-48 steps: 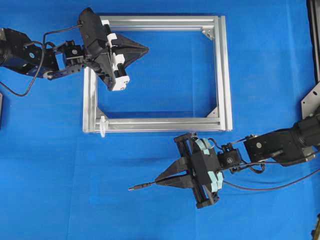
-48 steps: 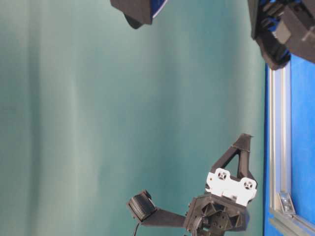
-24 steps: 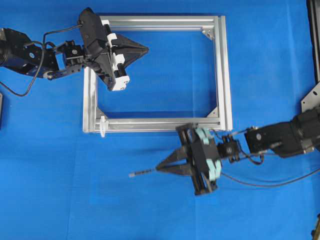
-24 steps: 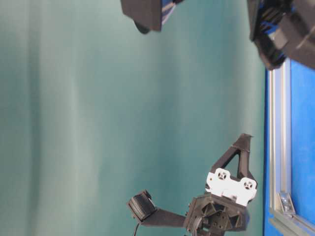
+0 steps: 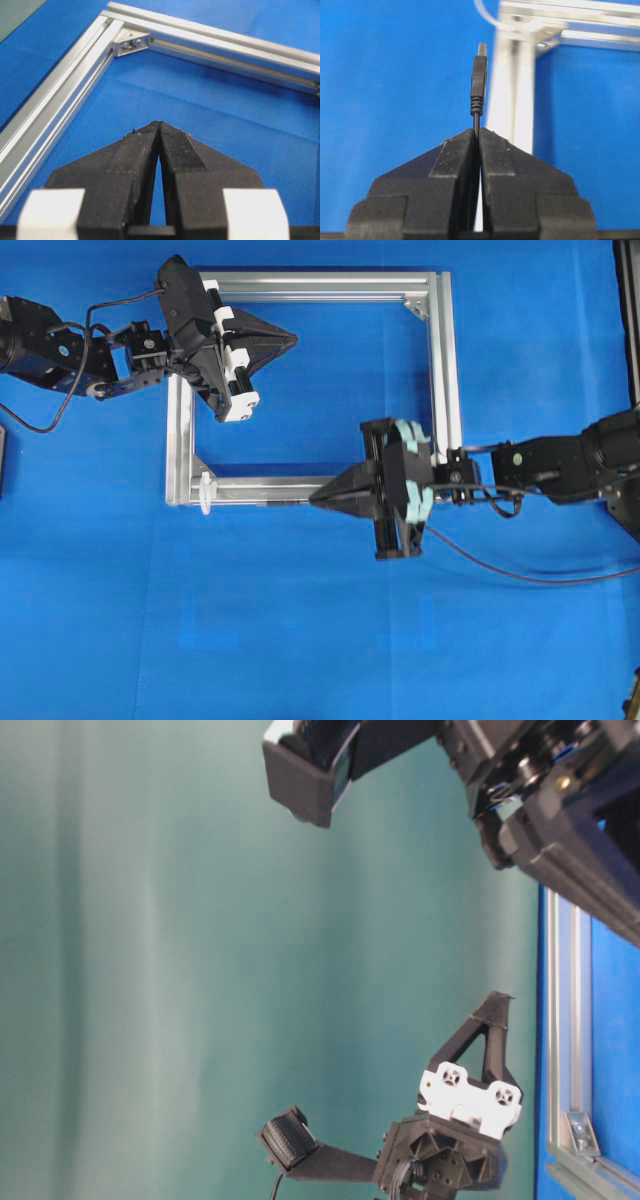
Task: Insert the wire through the string loop located on the left side.
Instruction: 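Carry the cable with the right gripper toward the white zip-tie loop, then push the USB plug through the zip-tie loop with the right gripper, then move the left gripper to the plug and grasp it beyond the loop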
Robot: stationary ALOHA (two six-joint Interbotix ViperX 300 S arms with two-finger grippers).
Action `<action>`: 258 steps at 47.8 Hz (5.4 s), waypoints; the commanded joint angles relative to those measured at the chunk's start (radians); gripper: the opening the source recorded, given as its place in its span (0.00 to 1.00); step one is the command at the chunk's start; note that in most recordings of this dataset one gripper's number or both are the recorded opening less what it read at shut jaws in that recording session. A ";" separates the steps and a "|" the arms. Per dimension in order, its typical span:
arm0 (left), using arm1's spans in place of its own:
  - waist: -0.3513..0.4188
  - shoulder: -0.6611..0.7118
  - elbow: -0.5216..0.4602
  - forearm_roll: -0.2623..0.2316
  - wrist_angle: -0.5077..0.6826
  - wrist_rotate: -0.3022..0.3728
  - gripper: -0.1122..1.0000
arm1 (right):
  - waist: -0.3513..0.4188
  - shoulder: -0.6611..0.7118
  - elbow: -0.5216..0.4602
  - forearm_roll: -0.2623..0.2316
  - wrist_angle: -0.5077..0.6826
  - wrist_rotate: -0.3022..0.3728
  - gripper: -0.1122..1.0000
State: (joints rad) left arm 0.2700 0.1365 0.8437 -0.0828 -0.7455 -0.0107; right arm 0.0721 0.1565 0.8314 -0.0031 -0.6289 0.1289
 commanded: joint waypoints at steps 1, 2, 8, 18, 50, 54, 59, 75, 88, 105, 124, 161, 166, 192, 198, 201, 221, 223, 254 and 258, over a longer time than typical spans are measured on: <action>0.002 -0.029 -0.008 0.002 -0.005 0.000 0.10 | -0.006 -0.034 -0.008 -0.002 -0.008 -0.002 0.10; 0.002 -0.028 -0.008 0.002 -0.005 0.000 0.10 | -0.008 -0.034 -0.006 0.000 -0.006 -0.002 0.10; 0.002 -0.029 -0.009 0.002 -0.005 0.000 0.10 | -0.008 -0.034 -0.006 -0.002 -0.006 -0.003 0.10; 0.002 -0.028 -0.012 0.002 -0.005 0.000 0.10 | -0.008 -0.028 -0.020 0.000 0.000 -0.002 0.10; 0.006 -0.029 -0.011 0.002 -0.005 0.000 0.10 | 0.000 0.091 -0.216 0.000 0.107 -0.003 0.10; 0.006 -0.028 -0.012 0.002 -0.006 0.000 0.10 | 0.000 0.094 -0.219 -0.002 0.107 -0.003 0.10; 0.006 -0.028 -0.014 0.002 -0.005 0.000 0.10 | 0.000 0.097 -0.222 -0.003 0.107 -0.003 0.10; 0.006 -0.028 -0.012 0.002 -0.005 0.000 0.10 | -0.005 0.107 -0.232 -0.002 0.104 -0.003 0.10; 0.006 -0.028 -0.011 0.002 -0.005 0.000 0.10 | -0.008 0.109 -0.232 -0.002 0.104 -0.003 0.10; 0.006 -0.028 -0.011 0.002 -0.005 0.000 0.10 | -0.011 0.109 -0.232 -0.002 0.103 -0.003 0.10; 0.008 -0.028 -0.012 0.002 -0.006 0.000 0.10 | -0.011 0.109 -0.232 -0.002 0.104 -0.003 0.10; 0.006 -0.028 -0.009 0.002 -0.005 0.000 0.10 | -0.011 0.144 -0.267 -0.002 0.107 -0.003 0.10; 0.008 -0.028 -0.011 0.002 -0.005 0.000 0.10 | -0.011 0.160 -0.296 -0.002 0.107 -0.003 0.10; 0.008 -0.028 -0.008 0.002 -0.005 0.000 0.10 | -0.020 0.272 -0.505 -0.002 0.169 -0.034 0.10; 0.008 -0.028 -0.006 0.002 -0.006 0.000 0.10 | -0.018 0.278 -0.515 -0.002 0.173 -0.034 0.10; 0.006 -0.029 -0.008 0.002 -0.006 0.000 0.10 | -0.018 0.279 -0.514 0.000 0.173 -0.035 0.10; 0.008 -0.067 0.069 0.003 -0.025 0.000 0.10 | -0.018 0.278 -0.512 -0.002 0.173 -0.037 0.10; 0.006 -0.078 0.087 0.003 -0.031 0.000 0.10 | -0.018 0.278 -0.512 0.000 0.173 -0.037 0.10; -0.006 -0.319 0.423 0.006 -0.064 0.002 0.10 | -0.018 0.279 -0.511 -0.002 0.173 -0.038 0.10; 0.000 -0.347 0.454 0.006 -0.064 0.002 0.10 | -0.020 0.279 -0.511 -0.002 0.173 -0.038 0.10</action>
State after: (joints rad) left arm 0.2669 -0.1749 1.2839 -0.0798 -0.8007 -0.0107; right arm 0.0537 0.4556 0.3359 -0.0046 -0.4525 0.0920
